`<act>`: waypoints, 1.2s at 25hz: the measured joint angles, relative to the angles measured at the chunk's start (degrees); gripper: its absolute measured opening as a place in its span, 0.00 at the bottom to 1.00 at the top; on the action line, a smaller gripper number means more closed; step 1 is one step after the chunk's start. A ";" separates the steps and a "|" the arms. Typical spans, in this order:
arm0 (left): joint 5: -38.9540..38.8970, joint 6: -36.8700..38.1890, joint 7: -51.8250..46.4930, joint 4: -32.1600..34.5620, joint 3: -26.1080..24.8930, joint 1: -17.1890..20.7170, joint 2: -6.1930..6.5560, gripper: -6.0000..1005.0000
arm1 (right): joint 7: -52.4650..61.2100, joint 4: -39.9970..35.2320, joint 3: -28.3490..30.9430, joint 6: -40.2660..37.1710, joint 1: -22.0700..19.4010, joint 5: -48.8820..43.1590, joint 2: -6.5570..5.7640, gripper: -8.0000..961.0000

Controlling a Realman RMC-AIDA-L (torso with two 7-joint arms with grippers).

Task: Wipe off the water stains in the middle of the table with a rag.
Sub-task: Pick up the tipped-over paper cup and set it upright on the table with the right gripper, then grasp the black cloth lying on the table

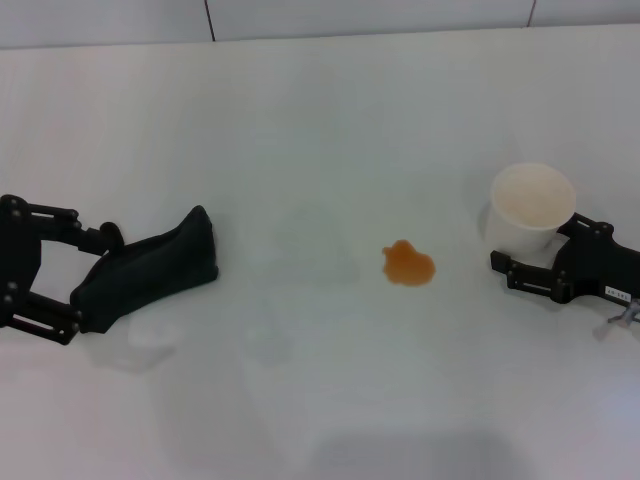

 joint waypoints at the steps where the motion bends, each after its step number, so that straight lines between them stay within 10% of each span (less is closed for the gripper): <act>1: 0.15 -0.02 0.05 -0.02 0.00 0.00 -0.02 0.87 | 0.35 -0.40 -0.09 -0.08 -0.19 -0.13 0.00 0.89; 24: 0.35 -0.16 0.02 -0.06 -0.23 0.14 -0.17 0.87 | 22.41 -20.33 0.36 -1.92 -7.32 -18.22 -3.86 0.88; 30: 0.36 -0.09 -0.09 -0.06 -0.27 0.31 -0.13 0.87 | 32.12 -32.12 11.63 -11.85 -9.08 -33.10 -3.20 0.88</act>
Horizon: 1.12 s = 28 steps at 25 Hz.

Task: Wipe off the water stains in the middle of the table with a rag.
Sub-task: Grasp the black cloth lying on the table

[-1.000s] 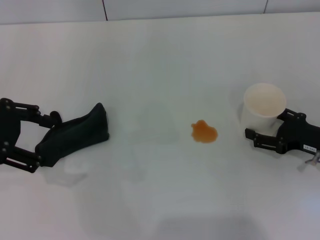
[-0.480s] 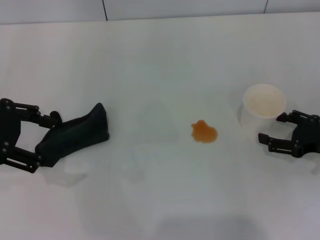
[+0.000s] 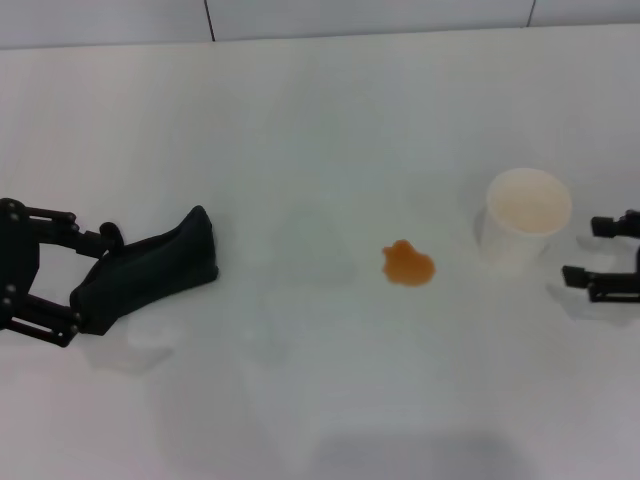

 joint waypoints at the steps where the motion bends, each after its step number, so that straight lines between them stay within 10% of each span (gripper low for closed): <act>1: 0.00 0.01 -0.01 0.00 0.00 0.00 0.00 0.87 | 1.56 -2.24 2.41 -2.26 -0.07 -2.55 0.38 0.88; 16: 1.34 -0.93 -0.35 0.41 -1.64 -0.32 0.08 0.87 | 17.92 -24.35 10.58 -25.95 9.23 -13.51 0.71 0.88; 28: 11.52 -5.36 -1.15 4.56 -3.24 -1.58 -2.26 0.87 | 20.56 -25.50 10.05 -26.54 19.45 -23.73 4.58 0.88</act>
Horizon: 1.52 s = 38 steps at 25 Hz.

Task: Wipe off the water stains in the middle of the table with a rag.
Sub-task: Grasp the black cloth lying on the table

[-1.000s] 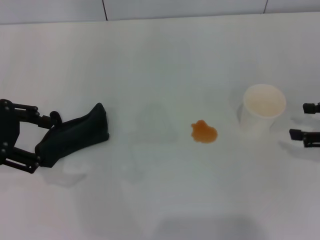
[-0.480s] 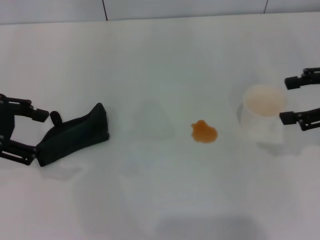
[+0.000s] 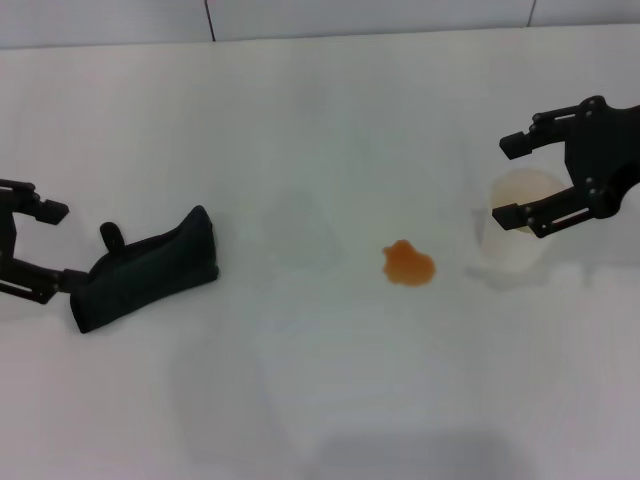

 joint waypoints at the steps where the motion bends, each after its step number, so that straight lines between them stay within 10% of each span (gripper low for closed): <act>1: 0.65 -0.59 -0.02 0.55 -0.01 -0.05 -0.27 0.87 | 0.18 0.12 -0.13 0.48 0.40 -1.06 0.15 0.88; 10: 3.20 -7.51 0.61 -0.22 0.43 -0.01 -1.03 0.87 | -0.05 2.39 -2.22 3.84 0.39 -2.15 0.23 0.88; 22: 10.63 -20.37 2.55 -8.42 5.11 -1.51 -7.90 0.87 | -0.47 4.33 -3.65 5.66 0.52 -2.31 0.22 0.88; 38: 9.10 -26.23 1.64 -13.96 6.88 -0.88 -8.05 0.75 | -0.68 5.02 -3.48 6.68 0.29 -2.39 0.05 0.88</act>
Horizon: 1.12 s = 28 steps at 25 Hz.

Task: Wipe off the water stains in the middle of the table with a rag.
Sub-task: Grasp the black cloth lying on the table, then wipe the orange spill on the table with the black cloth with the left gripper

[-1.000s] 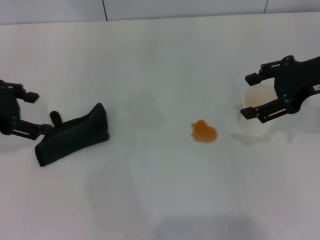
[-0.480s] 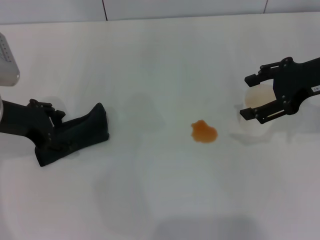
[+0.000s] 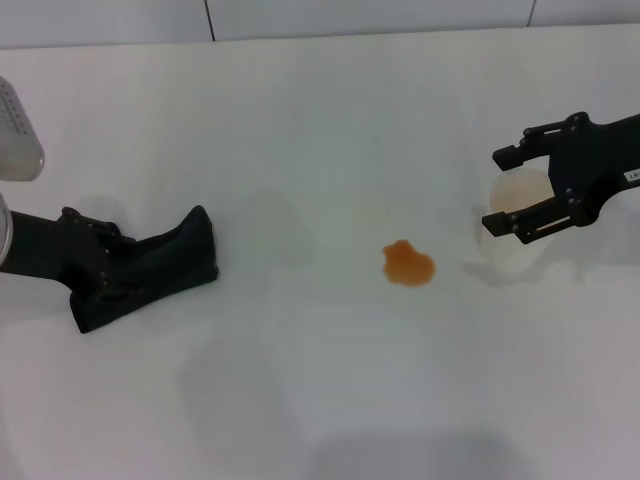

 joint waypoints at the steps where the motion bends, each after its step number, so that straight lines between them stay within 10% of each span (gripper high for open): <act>1: 0.00 -0.48 -0.13 -0.41 -0.09 -0.02 0.02 0.74 | -0.01 0.00 0.08 0.05 -0.03 0.00 0.00 0.88; 20: -4.01 -3.23 -3.25 -3.98 1.32 -1.87 -0.11 0.11 | -0.58 -0.01 -0.07 0.09 -0.36 0.00 0.09 0.88; 28: -12.51 -5.20 -10.99 -3.78 5.62 -5.61 -0.21 0.10 | -0.66 -0.35 -0.21 -0.06 -0.46 0.33 0.17 0.88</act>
